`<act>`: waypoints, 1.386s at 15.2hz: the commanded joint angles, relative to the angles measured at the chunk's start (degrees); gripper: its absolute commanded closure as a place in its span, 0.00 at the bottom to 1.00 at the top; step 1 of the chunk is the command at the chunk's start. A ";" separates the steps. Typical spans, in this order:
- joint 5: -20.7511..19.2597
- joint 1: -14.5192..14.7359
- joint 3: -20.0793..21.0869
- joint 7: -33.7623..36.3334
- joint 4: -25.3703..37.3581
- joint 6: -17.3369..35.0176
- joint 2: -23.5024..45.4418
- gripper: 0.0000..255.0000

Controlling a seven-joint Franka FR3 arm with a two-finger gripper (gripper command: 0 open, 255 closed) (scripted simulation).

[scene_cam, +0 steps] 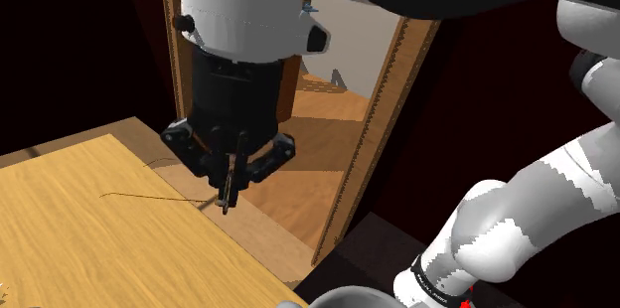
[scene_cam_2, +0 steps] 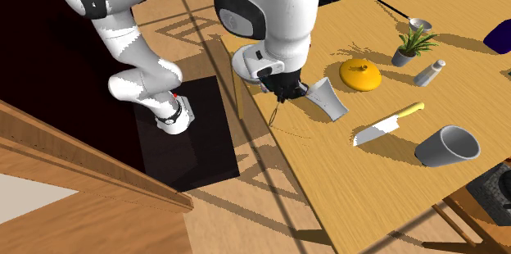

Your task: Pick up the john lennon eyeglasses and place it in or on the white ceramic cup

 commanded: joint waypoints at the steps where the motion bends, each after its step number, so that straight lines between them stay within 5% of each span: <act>1: 2.65 1.38 -0.89 -0.13 -2.93 -0.39 -4.12 1.00; 21: 19.24 19.05 -3.19 10.99 -19.08 -9.44 -34.26 1.00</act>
